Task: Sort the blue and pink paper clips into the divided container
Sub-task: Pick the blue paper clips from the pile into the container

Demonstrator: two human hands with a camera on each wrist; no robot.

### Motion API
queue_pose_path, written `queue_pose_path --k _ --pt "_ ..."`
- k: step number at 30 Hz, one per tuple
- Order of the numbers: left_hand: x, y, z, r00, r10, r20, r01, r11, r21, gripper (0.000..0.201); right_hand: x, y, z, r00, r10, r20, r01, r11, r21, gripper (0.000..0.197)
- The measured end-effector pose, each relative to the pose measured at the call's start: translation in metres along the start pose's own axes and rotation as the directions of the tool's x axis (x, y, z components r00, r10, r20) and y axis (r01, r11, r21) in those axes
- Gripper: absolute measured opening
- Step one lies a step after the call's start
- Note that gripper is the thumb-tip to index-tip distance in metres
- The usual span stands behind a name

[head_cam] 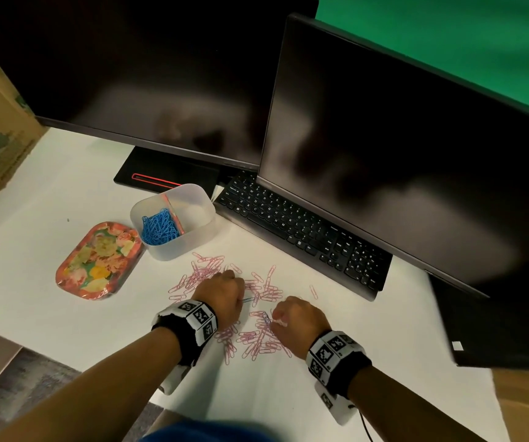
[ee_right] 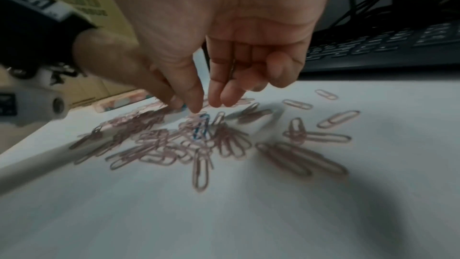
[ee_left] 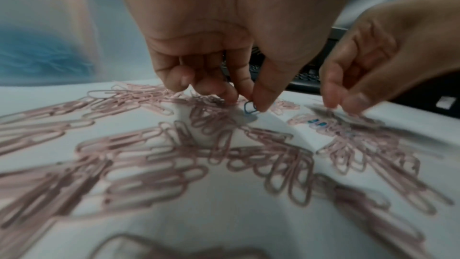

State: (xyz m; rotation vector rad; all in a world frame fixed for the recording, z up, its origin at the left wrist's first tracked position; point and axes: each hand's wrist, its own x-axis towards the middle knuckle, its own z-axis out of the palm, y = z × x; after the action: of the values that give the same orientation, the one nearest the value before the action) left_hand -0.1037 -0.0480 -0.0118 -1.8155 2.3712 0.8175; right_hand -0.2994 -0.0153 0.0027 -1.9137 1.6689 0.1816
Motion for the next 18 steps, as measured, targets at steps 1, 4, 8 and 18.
queue_pose_path --k 1,4,8,18 --pt "0.0 0.0 -0.001 1.0 -0.001 -0.031 0.0 0.999 -0.042 0.01 0.0 -0.003 0.003 1.0 -0.002 0.008 0.002 1.0 -0.024 0.028" --pt "0.001 -0.002 -0.005 0.997 -0.061 -0.05 0.048 0.973 -0.224 0.005 0.003 -0.012 0.006 1.0 0.023 0.015 -0.022 0.996 -0.082 0.028" --pt "0.001 -0.002 -0.006 0.983 -0.174 -0.055 0.125 0.861 -0.492 0.015 0.012 -0.021 0.004 0.996 0.08 0.033 -0.076 0.992 -0.098 0.021" --pt "-0.002 -0.007 0.0 0.926 -0.36 0.112 0.287 0.48 -0.829 0.014 0.002 -0.008 -0.003 0.99 -0.006 0.141 0.004 1.0 0.016 0.012"
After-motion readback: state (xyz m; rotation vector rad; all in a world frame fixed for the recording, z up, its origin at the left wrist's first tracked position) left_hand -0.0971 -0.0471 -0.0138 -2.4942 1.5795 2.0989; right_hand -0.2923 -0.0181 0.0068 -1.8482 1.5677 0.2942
